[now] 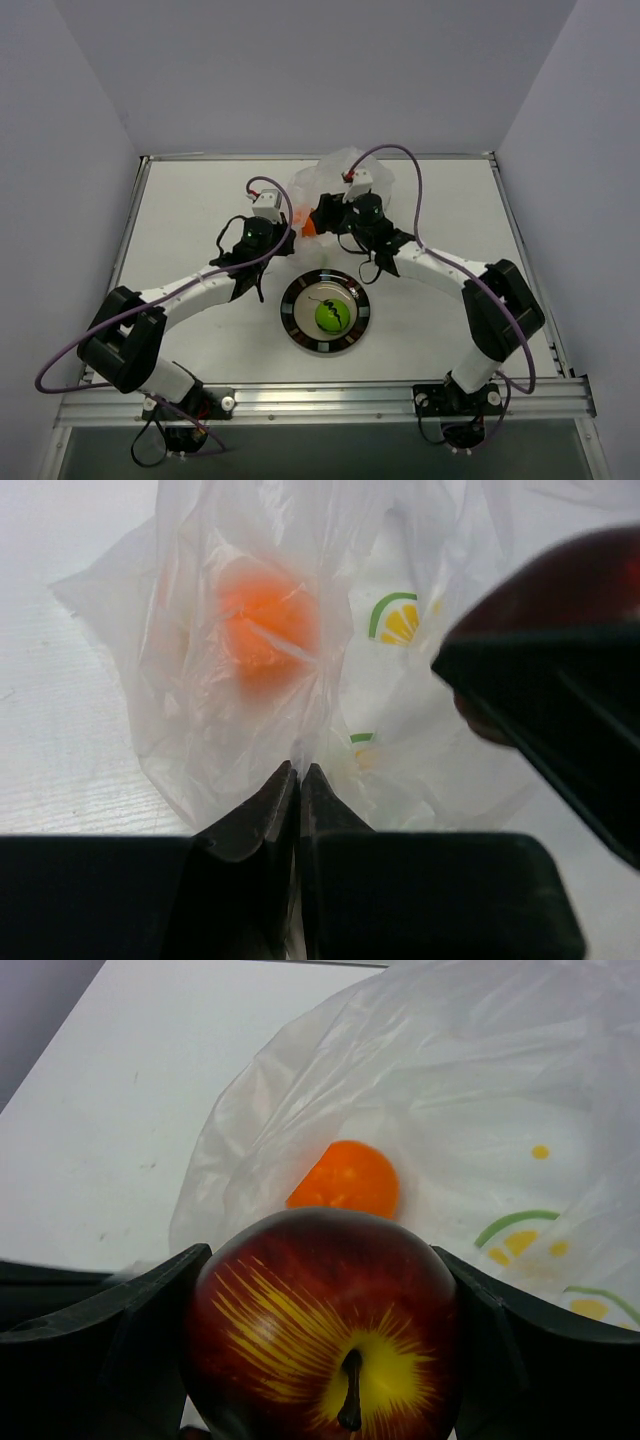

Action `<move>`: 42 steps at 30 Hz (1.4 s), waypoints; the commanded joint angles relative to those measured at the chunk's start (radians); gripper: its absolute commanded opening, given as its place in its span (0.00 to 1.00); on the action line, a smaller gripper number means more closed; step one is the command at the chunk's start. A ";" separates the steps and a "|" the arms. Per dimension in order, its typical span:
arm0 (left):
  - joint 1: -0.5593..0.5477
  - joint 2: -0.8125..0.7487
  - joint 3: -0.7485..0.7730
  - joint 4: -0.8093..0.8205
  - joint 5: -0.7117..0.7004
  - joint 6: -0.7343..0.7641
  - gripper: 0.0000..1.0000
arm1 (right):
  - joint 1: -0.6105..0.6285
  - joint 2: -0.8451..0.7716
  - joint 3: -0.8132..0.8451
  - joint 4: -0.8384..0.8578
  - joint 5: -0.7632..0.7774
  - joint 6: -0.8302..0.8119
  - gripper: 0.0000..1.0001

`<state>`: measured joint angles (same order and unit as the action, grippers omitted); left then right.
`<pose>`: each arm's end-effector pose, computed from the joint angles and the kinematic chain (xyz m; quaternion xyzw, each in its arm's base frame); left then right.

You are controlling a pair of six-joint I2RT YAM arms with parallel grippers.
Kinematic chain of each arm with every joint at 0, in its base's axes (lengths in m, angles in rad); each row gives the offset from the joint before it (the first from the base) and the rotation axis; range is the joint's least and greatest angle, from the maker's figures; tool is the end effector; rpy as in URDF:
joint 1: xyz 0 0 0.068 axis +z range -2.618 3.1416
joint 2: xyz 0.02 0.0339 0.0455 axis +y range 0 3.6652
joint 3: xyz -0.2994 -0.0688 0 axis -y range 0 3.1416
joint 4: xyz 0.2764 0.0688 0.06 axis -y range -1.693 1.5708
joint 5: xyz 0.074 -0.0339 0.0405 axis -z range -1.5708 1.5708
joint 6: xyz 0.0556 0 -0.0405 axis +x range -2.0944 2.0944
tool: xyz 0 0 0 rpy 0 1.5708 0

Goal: Take the fake fruits out of the plastic bag

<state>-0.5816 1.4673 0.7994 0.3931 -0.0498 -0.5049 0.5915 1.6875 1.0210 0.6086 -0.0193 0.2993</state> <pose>0.3089 -0.1998 0.2521 0.0155 0.7970 -0.2949 0.5268 0.3635 0.2454 0.2796 -0.1124 0.7185 0.3020 0.6163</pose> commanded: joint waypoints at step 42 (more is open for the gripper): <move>0.029 -0.078 -0.017 -0.003 -0.121 0.055 0.02 | 0.541 -0.147 -0.233 -0.173 0.361 0.027 1.00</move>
<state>-0.5594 1.4170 0.7658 0.3775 -0.1623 -0.4599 1.1275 1.6077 0.7803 0.4259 0.2916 0.3359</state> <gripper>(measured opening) 0.027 0.997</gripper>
